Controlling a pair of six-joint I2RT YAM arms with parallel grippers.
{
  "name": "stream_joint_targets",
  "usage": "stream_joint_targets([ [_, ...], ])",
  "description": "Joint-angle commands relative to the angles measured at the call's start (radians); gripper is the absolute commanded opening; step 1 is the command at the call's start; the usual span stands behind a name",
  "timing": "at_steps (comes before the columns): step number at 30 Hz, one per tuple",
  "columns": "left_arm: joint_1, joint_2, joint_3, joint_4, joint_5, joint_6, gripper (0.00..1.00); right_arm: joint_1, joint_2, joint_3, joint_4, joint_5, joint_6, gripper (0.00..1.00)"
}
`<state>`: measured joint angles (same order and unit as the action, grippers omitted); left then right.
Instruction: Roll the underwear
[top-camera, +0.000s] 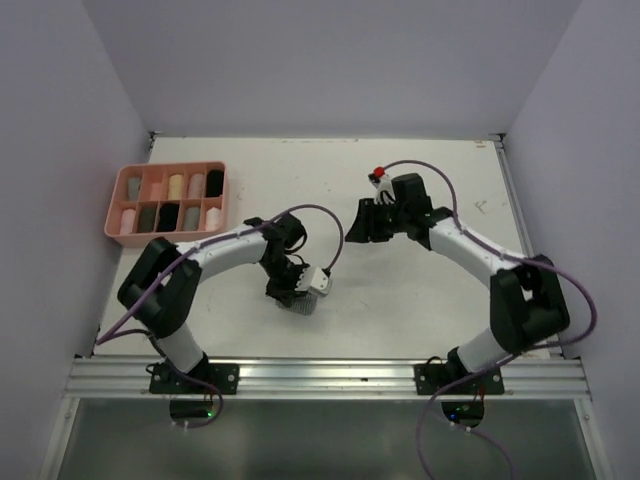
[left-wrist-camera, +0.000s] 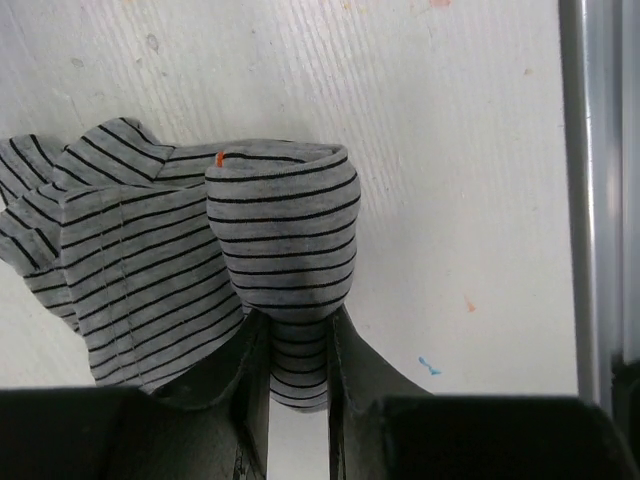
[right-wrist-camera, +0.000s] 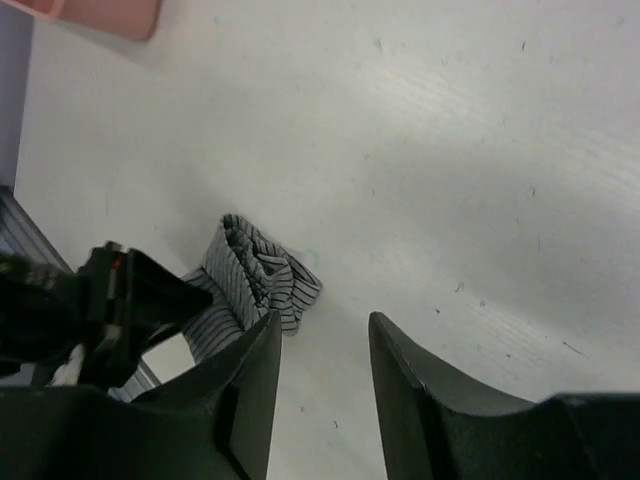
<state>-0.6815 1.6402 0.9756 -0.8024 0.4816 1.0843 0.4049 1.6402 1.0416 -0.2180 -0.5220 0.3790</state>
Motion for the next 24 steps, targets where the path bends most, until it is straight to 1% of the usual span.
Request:
stream_joint_targets([
  [1,0.065,0.22,0.098,-0.228,0.043,0.005,0.0,0.023,-0.228,-0.073,-0.009,0.155,-0.087,0.44],
  [2,0.082,0.259,0.139,-0.256,0.051,0.023,0.0,0.025,-0.267,-0.089,-0.026,0.172,-0.092,0.42],
  [3,0.097,0.333,0.222,-0.299,0.057,0.031,0.0,0.025,-0.304,-0.109,-0.027,0.174,-0.097,0.4],
  [4,0.127,0.367,0.259,-0.313,0.058,0.041,0.0,0.028,-0.392,-0.148,-0.029,0.175,-0.109,0.39],
  [6,0.152,0.455,0.355,-0.343,0.051,0.052,0.0,0.037,-0.482,-0.189,-0.035,0.18,-0.12,0.35],
  [7,0.167,0.483,0.383,-0.351,0.046,0.057,0.01,0.06,-0.52,-0.224,-0.031,0.177,-0.132,0.35],
  [8,0.174,0.507,0.409,-0.36,0.043,0.068,0.01,0.077,-0.593,-0.239,-0.032,0.186,-0.137,0.34],
  [9,0.177,0.559,0.464,-0.382,0.038,0.071,0.01,0.101,-0.621,-0.253,-0.029,0.192,-0.141,0.33],
  [12,0.183,0.639,0.544,-0.405,0.038,0.078,0.02,0.249,-0.678,-0.281,-0.046,0.263,-0.181,0.33],
  [14,0.186,0.664,0.575,-0.402,0.034,0.08,0.02,0.296,-0.678,-0.293,-0.035,0.296,-0.212,0.33],
  [17,0.189,0.693,0.592,-0.394,0.035,0.08,0.04,0.388,-0.649,-0.296,0.002,0.336,-0.276,0.41],
  [20,0.197,0.71,0.595,-0.385,0.041,0.075,0.06,0.463,-0.538,-0.255,0.015,0.353,-0.365,0.47],
  [21,0.198,0.716,0.598,-0.38,0.045,0.074,0.07,0.498,-0.472,-0.224,0.019,0.361,-0.386,0.48],
  [22,0.198,0.722,0.598,-0.379,0.045,0.071,0.08,0.517,-0.433,-0.207,0.017,0.376,-0.452,0.48],
  [24,0.198,0.734,0.603,-0.377,0.051,0.066,0.09,0.567,-0.37,-0.168,0.042,0.408,-0.5,0.5],
])
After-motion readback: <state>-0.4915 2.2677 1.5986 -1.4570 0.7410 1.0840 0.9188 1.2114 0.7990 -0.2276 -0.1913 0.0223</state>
